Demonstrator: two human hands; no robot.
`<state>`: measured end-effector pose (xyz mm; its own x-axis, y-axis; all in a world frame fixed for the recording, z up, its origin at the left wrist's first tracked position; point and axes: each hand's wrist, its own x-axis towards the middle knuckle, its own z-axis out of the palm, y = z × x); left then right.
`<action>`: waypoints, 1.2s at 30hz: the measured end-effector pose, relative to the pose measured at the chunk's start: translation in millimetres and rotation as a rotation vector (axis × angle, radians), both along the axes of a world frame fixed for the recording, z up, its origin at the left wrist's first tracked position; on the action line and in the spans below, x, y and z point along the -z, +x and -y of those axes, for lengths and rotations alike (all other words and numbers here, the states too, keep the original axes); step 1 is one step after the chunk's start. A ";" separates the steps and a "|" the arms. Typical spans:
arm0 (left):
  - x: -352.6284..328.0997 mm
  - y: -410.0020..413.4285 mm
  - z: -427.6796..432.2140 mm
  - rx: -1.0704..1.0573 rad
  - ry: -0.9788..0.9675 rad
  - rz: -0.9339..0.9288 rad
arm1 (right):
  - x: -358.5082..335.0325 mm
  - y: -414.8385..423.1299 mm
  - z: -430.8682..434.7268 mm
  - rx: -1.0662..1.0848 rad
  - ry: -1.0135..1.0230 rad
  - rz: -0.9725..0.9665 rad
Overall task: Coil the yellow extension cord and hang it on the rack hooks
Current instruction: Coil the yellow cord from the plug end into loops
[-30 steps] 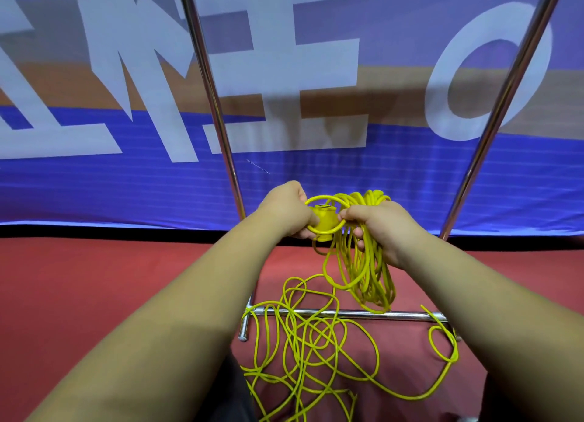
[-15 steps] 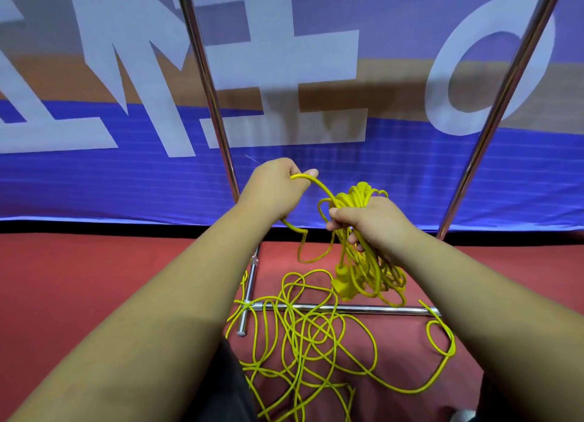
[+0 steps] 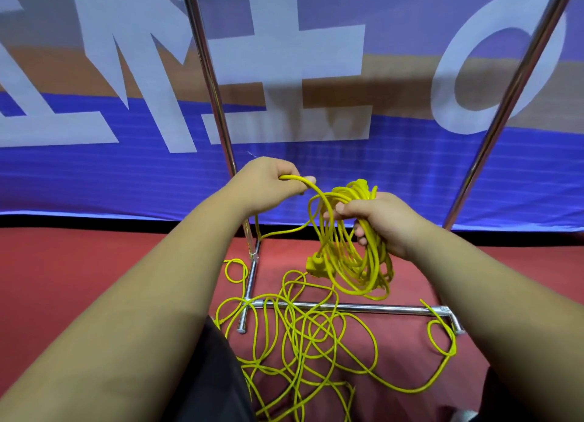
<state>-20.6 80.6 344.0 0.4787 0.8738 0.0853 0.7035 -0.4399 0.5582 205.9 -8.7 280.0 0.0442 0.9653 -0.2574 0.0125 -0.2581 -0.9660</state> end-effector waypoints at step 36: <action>9.3 31.3 22.9 0.075 -0.530 0.467 | 6.6 -20.5 -2.9 0.128 -0.034 -0.182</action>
